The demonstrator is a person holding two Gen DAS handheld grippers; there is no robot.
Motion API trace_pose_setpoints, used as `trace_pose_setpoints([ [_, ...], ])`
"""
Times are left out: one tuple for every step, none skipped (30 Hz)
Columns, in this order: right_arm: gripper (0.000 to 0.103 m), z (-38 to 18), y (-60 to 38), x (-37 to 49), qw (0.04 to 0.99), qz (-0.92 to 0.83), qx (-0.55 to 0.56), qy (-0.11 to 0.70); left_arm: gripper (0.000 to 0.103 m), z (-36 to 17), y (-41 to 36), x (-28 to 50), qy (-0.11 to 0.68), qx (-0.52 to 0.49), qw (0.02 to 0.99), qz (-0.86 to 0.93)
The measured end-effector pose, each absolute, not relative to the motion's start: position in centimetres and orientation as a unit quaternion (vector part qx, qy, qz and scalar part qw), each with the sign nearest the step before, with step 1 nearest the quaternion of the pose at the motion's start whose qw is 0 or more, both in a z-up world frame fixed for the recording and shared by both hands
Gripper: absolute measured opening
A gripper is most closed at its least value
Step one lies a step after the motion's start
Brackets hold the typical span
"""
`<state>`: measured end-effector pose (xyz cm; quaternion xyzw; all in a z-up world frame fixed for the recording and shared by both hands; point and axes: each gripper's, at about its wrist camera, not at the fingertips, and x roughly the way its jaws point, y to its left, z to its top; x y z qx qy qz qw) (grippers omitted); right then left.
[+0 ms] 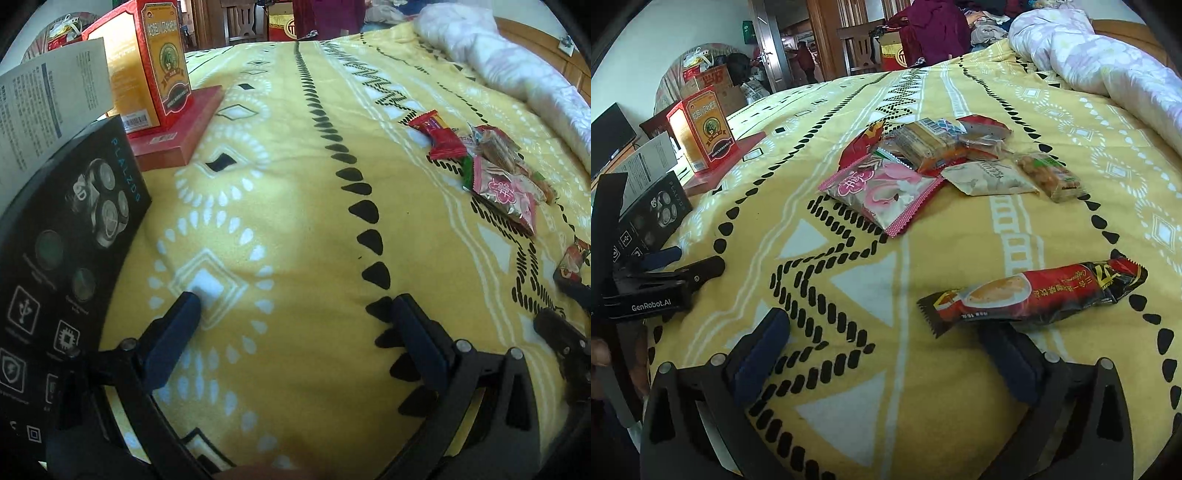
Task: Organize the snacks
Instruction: 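Move both grippers back toward the snack pile on the bed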
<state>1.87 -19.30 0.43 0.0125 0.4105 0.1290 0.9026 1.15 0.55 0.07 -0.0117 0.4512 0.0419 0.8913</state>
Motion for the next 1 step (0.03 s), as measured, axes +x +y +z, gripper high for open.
trace_pose_setpoints([
  [0.103, 0.39, -19.3, 1.89, 0.903, 0.129, 0.012, 0.41, 0.103, 0.06, 0.49, 1.13, 0.451, -0.01, 0.892, 0.043],
])
